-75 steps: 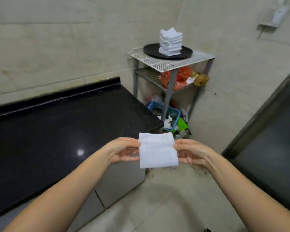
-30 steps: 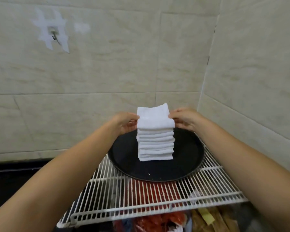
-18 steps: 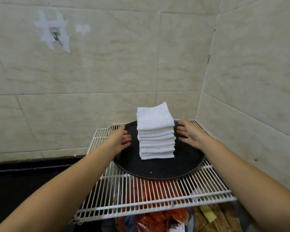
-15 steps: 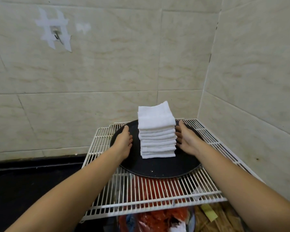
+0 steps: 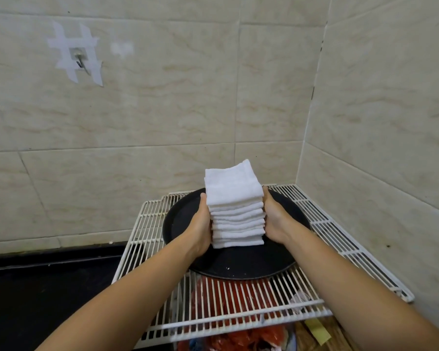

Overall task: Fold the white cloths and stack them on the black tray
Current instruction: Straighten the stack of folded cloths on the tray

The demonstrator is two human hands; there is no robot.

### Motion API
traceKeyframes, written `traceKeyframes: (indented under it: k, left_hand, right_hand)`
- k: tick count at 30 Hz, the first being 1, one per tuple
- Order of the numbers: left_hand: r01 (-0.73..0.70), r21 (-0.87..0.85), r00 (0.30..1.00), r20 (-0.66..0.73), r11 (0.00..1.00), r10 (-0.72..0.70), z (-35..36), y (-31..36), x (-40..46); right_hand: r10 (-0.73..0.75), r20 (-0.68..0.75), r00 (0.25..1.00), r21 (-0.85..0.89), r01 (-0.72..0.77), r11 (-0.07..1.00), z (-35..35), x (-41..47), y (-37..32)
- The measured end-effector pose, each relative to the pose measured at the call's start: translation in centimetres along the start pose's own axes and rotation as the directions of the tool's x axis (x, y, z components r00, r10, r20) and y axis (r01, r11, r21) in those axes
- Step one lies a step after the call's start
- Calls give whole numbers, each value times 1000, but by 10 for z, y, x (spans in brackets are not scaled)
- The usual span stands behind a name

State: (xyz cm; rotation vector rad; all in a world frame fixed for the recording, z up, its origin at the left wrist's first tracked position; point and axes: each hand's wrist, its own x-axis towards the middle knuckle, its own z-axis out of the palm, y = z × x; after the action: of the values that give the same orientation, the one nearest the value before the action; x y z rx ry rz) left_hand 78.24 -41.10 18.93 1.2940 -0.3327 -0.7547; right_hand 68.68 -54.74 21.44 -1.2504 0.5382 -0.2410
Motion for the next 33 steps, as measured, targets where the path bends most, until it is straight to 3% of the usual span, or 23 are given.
traceKeyframes:
  k: [7, 11, 16, 21, 27, 30, 33]
  left_hand:
    - [-18, 52, 982, 186, 999, 8, -27, 12, 25]
    - [76, 80, 937, 335, 994, -99, -50, 25, 55]
    - [225, 99, 811, 533, 969, -242, -56, 33, 91]
    - [175, 158, 671, 703, 972, -235, -39, 43, 101]
    - [193, 240, 618, 724, 951, -308, -29, 49, 120]
    - [221, 278, 593, 723, 935, -355, -25, 50, 125]
    - [236, 299, 552, 742, 924, -381, -22, 53, 124]
  right_hand:
    - [-26, -234, 972, 109, 53, 993, -2, -18, 9]
    - [-19, -419, 908, 202, 114, 973, 12, -39, 21]
    - [-58, -651, 757, 157, 209, 965, 61, -54, 41]
    - [-131, -778, 615, 27, 241, 970, 103, -29, 54]
    - [-101, -952, 290, 14, 369, 929, 125, 4, 40]
    - [-96, -977, 192, -26, 340, 940, 128, 17, 36]
    - [-110, -983, 149, -60, 309, 949, 130, 23, 37]
